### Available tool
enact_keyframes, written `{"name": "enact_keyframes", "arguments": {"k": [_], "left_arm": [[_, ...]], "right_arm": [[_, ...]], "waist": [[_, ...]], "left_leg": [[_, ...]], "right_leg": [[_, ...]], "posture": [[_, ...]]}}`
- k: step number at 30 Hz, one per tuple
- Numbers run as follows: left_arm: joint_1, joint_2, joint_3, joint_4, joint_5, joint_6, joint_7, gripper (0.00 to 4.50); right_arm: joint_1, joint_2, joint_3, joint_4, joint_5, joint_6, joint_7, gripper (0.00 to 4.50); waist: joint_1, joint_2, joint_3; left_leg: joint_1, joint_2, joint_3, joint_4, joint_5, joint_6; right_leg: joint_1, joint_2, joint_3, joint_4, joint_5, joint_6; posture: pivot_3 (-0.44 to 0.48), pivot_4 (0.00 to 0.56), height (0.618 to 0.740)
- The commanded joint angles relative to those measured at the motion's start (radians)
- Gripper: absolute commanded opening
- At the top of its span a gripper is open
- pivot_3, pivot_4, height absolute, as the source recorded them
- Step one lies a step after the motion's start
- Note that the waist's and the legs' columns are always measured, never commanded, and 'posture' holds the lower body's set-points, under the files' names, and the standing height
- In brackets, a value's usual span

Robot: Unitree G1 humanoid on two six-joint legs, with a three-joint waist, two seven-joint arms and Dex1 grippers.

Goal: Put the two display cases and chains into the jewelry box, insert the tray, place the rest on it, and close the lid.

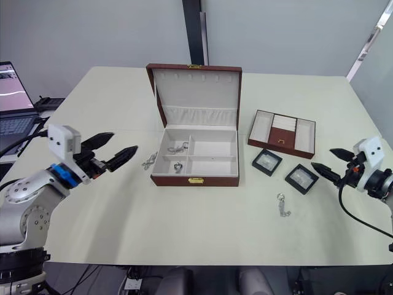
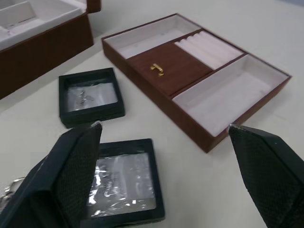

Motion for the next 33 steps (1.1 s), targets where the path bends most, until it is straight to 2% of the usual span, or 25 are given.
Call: {"name": "enact_keyframes", "arguments": {"k": [1,10,15,20,31,33], "left_arm": [[-0.049,0.034,-0.06,-0.035,-0.014,-0.008,-0.104,4.49],[-0.117,0.068,-0.241,-0.093,0.018,-0.072,-0.34,4.49],[-0.11,0.065,-0.325,-0.131,0.058,-0.137,-0.436,4.49],[-0.091,0.059,-0.351,-0.13,0.093,-0.197,-0.473,4.49],[-0.052,0.023,-0.371,-0.132,0.107,-0.243,-0.463,4.49],[-0.051,0.021,-0.374,-0.131,0.112,-0.245,-0.462,4.5]], "right_arm": [[-0.013,-0.043,0.013,-0.123,0.034,0.096,0.024,4.5],[0.006,-0.107,0.109,-0.296,-0.024,0.197,0.021,4.5],[0.052,-0.104,0.13,-0.307,-0.068,0.221,-0.023,4.5],[0.088,-0.082,0.134,-0.308,-0.101,0.199,-0.056,4.5],[0.111,-0.023,0.167,-0.309,-0.15,0.176,-0.117,4.5],[0.111,-0.014,0.166,-0.307,-0.153,0.173,-0.124,4.11]], "waist": [[0.0,0.0,0.0],[0.001,0.0,0.0],[0.001,0.0,0.0],[0.0,0.0,0.0],[0.001,0.0,0.0],[0.001,0.0,0.0]], "left_leg": [[0.0,0.0,0.0,0.0,0.0,0.0],[-0.001,0.0,0.0,0.0,0.0,0.0],[-0.001,0.0,0.0,0.0,0.0,0.0],[-0.001,0.0,0.0,0.001,0.0,0.0],[-0.001,0.0,0.0,0.001,0.0,0.0],[-0.001,0.0,0.0,0.001,0.0,0.0]], "right_leg": [[0.0,0.0,0.0,0.0,0.0,0.0],[-0.001,0.0,0.0,-0.001,0.0,0.0],[-0.001,0.0,0.0,-0.001,0.0,0.0],[-0.001,0.0,0.0,-0.001,0.0,0.0],[-0.001,0.0,0.0,-0.001,0.0,0.0],[-0.001,0.0,0.0,-0.001,0.0,0.0]], "posture": [[0.0,0.15,0.74],[0.0,0.15,0.74],[0.0,0.15,0.74],[0.0,0.15,0.74],[0.0,0.15,0.74],[0.0,0.15,0.74]]}}
